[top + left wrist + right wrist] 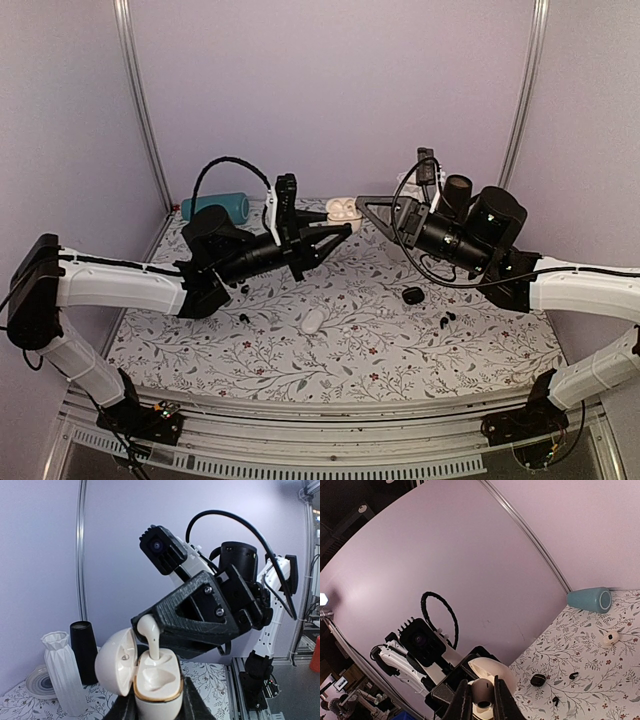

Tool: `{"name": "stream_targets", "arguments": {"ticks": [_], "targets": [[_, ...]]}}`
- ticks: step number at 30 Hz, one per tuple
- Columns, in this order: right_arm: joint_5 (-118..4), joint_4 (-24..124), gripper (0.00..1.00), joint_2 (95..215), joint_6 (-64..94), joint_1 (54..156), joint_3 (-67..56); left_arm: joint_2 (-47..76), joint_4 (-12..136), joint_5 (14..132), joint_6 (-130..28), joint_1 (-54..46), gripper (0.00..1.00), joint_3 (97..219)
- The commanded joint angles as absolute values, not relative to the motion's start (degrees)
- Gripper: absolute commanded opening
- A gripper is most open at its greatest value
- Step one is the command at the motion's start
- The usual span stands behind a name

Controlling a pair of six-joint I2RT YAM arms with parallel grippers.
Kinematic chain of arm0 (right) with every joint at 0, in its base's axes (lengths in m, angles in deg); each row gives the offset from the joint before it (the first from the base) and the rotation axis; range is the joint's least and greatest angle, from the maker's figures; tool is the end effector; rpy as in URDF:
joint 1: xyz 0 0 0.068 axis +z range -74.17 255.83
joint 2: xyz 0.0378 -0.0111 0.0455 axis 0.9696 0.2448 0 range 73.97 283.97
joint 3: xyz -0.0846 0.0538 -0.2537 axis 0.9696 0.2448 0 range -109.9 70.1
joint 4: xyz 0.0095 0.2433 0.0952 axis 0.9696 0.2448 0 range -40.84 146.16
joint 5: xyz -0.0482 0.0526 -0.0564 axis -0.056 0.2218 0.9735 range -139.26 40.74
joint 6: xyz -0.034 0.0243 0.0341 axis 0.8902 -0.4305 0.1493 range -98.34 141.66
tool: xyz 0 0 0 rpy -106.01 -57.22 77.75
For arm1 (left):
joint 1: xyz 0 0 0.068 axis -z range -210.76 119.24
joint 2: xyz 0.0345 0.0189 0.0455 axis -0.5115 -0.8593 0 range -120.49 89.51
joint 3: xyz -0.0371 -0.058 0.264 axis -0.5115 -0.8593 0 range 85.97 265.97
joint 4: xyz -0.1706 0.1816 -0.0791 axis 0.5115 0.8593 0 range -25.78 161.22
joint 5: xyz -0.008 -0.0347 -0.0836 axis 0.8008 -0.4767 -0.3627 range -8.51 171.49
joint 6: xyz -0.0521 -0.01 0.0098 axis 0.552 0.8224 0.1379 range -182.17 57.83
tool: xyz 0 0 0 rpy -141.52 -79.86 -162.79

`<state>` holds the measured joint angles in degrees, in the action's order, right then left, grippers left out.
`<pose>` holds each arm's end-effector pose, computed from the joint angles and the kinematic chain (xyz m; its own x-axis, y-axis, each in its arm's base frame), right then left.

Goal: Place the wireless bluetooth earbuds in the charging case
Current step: Insert the right earbud into the right side groove of the charging case.

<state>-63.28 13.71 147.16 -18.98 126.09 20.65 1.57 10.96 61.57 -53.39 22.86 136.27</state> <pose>0.1842 0.2350 0.3445 -0.4863 0.4036 -0.7750 -0.7657 0.2306 0.6005 0.1946 -0.2847 0.3041 0.0125 -0.2589 -0.9658 0.9648 0.2569 -0.0563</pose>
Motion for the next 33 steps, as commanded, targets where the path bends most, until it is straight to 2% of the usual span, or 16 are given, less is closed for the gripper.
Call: {"name": "stream_targets", "arguments": {"ticks": [1, 11, 14, 21, 29, 33], "targets": [[-63.0, 14.9, 0.13, 145.9, -18.4, 126.4, 21.7, 4.3, 8.0, 63.4, -53.9, 23.6, 0.00, 137.1], [-63.6, 15.6, 0.18, 145.3, -18.3, 126.5, 21.9, 4.1, 8.3, 63.5, -53.8, 23.6, 0.00, 137.0], [-63.7, 15.9, 0.25, 145.2, -18.2, 126.5, 22.0, 3.8, 8.2, 63.3, -53.7, 23.6, 0.00, 137.0], [-63.4, 17.4, 0.31, 144.4, -17.9, 126.5, 21.8, 3.0, 8.9, 62.3, -53.0, 23.6, 0.00, 137.4], [-62.4, 19.5, 0.47, 142.3, -16.8, 126.5, 22.2, 3.0, 9.8, 62.4, -52.6, 23.6, 0.00, 137.1], [-61.2, 20.7, 0.60, 140.8, -16.5, 126.5, 23.2, 3.4, 9.4, 63.0, -52.0, 23.5, 0.00, 136.5]]}}
